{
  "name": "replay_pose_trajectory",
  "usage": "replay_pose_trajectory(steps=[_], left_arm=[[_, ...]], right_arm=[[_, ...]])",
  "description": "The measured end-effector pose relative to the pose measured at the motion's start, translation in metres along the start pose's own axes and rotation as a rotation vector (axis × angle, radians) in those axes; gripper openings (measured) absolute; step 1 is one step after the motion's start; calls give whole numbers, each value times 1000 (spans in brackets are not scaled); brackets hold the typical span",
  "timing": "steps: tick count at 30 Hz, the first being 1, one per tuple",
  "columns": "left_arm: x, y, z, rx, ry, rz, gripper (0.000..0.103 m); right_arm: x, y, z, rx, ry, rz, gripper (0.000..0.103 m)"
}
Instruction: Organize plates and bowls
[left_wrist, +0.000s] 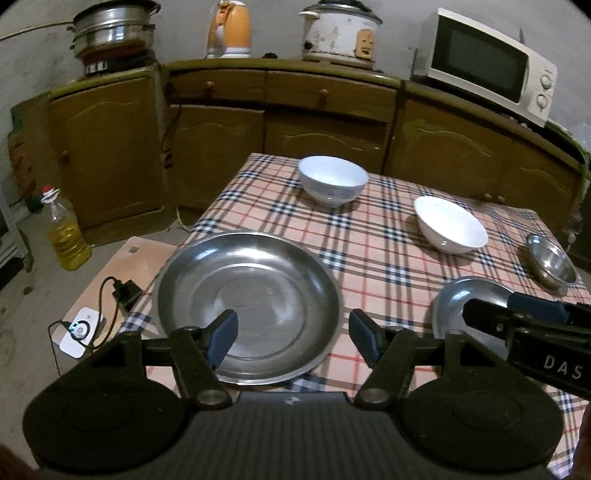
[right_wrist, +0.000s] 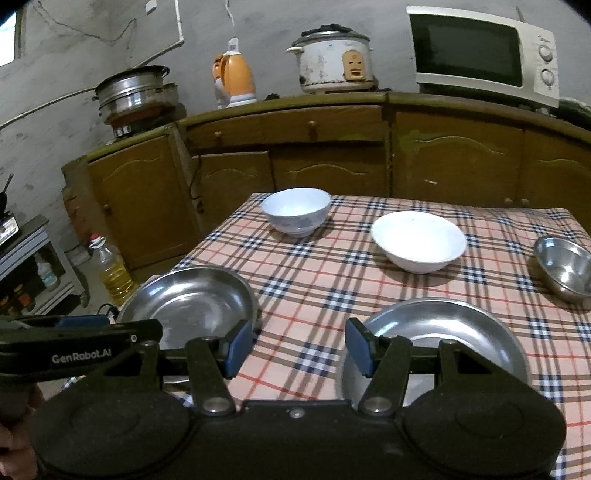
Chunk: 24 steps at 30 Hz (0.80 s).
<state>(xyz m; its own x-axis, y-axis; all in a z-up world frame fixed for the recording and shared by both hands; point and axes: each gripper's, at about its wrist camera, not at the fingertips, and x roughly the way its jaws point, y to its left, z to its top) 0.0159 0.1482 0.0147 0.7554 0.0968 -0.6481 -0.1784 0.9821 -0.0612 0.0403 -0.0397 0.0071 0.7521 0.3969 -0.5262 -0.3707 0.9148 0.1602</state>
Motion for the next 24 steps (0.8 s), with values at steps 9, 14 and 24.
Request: replay_pose_trajectory(steps=[9, 14, 24], left_arm=[[18, 32, 2, -42, 19, 56, 68], [33, 50, 5, -60, 34, 98, 68], [61, 86, 13, -95, 43, 178, 68]], right_arm=[[26, 20, 2, -16, 30, 36, 68], [43, 27, 4, -19, 48, 43, 68], [77, 33, 9, -3, 77, 48, 68]])
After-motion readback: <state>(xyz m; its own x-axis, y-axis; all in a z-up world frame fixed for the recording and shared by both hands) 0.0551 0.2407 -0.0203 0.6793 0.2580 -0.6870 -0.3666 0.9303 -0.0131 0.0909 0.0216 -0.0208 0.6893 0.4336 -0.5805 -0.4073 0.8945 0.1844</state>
